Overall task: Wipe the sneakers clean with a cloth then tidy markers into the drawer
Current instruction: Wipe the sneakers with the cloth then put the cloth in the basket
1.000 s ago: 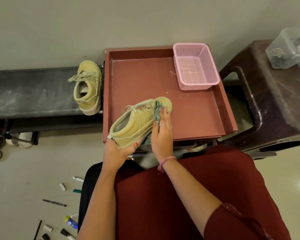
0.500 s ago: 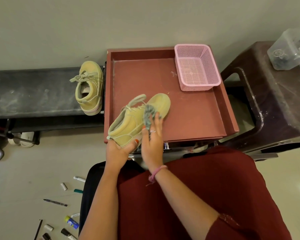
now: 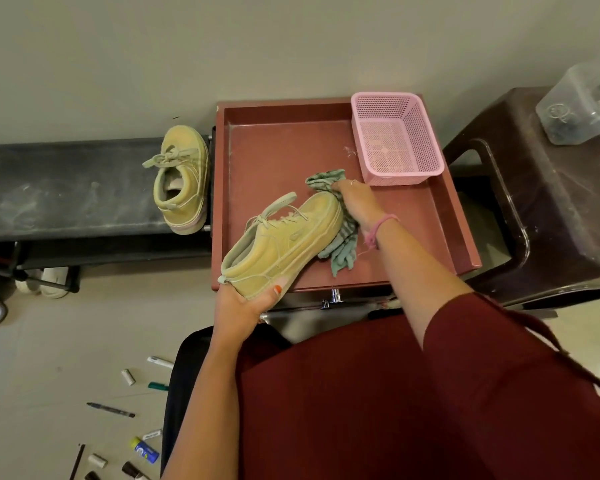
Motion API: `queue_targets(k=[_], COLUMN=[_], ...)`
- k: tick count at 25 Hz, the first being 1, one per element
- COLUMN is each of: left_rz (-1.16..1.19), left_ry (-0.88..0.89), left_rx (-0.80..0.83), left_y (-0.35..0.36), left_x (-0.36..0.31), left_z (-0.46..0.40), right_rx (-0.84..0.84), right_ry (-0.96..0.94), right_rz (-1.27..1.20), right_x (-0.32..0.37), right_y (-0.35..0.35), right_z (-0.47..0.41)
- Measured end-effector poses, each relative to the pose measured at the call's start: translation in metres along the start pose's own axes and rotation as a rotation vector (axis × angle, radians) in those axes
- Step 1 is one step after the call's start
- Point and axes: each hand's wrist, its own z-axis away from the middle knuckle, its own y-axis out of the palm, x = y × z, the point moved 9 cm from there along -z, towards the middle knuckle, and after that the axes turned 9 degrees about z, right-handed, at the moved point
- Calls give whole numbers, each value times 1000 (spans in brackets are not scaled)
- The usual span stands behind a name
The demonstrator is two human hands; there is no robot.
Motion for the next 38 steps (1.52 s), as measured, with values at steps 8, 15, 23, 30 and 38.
queue_targets(k=[8, 15, 23, 30, 38], left_rz=[55, 64, -40, -94, -331], left_ry=[10, 23, 83, 121, 334], left_rx=[-55, -9, -12, -18, 46], left_y=[-2, 1, 4, -1, 18], left_x=[3, 7, 4, 9, -12], left_z=[-1, -6, -5, -12, -18], right_rx=[-350, -312, 55, 215, 266], right_ry=[-231, -375, -223, -756, -616], right_rz=[-166, 20, 427, 626, 555], right_x=[-6, -1, 15, 0, 44], right_y=[40, 83, 5, 13, 35], right_z=[88, 146, 9, 56, 47])
